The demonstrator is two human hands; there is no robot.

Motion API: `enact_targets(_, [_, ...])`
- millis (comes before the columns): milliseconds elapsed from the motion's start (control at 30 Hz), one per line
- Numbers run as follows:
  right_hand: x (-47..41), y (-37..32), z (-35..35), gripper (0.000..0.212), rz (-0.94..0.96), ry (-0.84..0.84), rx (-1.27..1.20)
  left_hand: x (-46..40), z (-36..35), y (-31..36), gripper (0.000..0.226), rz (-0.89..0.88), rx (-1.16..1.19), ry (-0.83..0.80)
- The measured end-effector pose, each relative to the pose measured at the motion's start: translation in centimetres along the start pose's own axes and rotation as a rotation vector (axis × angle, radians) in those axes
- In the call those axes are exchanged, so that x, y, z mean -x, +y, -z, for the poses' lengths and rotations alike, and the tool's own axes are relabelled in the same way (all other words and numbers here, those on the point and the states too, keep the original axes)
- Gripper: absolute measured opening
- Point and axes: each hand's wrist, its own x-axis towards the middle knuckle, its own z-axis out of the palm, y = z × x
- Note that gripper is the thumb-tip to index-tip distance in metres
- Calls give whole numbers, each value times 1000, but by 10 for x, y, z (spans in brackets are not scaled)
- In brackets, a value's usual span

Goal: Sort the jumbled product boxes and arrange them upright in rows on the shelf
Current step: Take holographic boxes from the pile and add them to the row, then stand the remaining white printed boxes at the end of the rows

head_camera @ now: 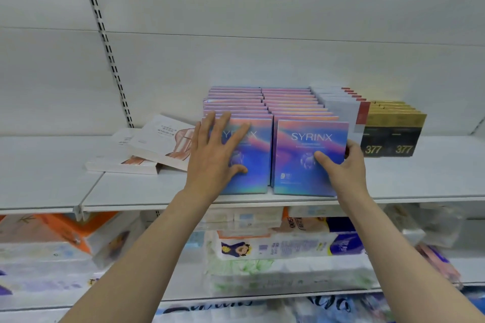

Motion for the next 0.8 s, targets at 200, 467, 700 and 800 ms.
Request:
enact_targets(200, [1, 3, -16, 65, 78, -2, 1, 0, -6, -2, 99, 1, 16, 18])
enact_targets(467, [12, -4, -23, 90, 151, 52, 274, 4, -4, -3, 95, -10, 16, -13])
enact_targets(700, [45, -64, -60, 82, 319, 260, 519, 9, 22, -42, 74, -17, 116, 44])
enact_targets(800, [71, -103, -106, 60, 495, 157, 401, 16, 36, -86, 71, 105, 209, 51])
